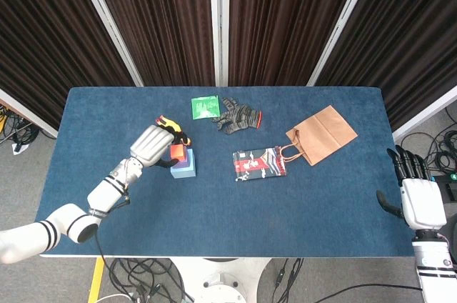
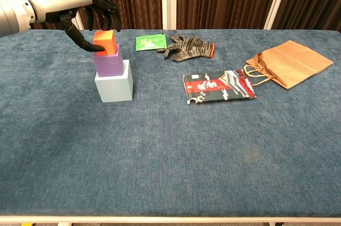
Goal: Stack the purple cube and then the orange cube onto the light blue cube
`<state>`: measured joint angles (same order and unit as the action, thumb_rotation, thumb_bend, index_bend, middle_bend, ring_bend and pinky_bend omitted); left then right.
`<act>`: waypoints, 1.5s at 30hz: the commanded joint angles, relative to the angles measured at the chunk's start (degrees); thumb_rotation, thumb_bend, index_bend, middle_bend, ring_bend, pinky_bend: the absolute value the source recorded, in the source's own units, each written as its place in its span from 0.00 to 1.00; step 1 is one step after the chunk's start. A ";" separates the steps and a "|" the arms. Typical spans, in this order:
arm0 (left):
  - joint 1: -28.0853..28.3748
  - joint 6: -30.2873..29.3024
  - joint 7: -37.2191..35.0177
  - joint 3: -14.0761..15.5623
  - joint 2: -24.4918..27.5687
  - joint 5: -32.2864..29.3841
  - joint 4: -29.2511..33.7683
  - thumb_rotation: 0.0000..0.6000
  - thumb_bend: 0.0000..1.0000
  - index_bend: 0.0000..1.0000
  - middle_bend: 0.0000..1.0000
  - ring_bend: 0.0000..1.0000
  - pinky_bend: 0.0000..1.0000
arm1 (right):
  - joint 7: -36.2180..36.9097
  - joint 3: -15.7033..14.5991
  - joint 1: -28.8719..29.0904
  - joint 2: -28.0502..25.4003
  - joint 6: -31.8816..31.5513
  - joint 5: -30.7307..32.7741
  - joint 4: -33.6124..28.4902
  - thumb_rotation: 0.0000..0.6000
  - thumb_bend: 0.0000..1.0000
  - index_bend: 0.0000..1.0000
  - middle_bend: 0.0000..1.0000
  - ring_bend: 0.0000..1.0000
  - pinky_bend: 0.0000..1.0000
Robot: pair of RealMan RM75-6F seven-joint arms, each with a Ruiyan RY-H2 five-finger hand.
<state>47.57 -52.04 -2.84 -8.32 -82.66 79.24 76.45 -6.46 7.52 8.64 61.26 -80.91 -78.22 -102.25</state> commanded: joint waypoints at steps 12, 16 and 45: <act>-0.31 1.00 -2.27 0.36 2.72 0.01 1.96 1.00 0.12 0.24 0.34 0.35 0.42 | 0.21 0.09 0.17 -0.09 0.37 0.38 0.04 1.00 0.25 0.02 0.01 0.00 0.00; -1.77 0.96 0.82 1.29 6.93 -1.23 5.58 1.00 0.11 0.24 0.31 0.31 0.39 | 0.44 0.10 0.08 -0.21 0.21 0.30 -0.04 1.00 0.25 0.02 0.01 0.00 0.00; -32.11 -33.84 18.19 8.92 10.08 -3.01 12.46 1.00 0.11 0.22 0.23 0.18 0.28 | -0.54 -1.65 -0.05 1.11 -0.59 -3.72 0.65 1.00 0.25 0.02 0.01 0.00 0.00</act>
<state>16.02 -85.46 15.45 0.48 -72.53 76.06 88.61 -7.02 5.88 8.57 62.38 -81.51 -81.92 -101.62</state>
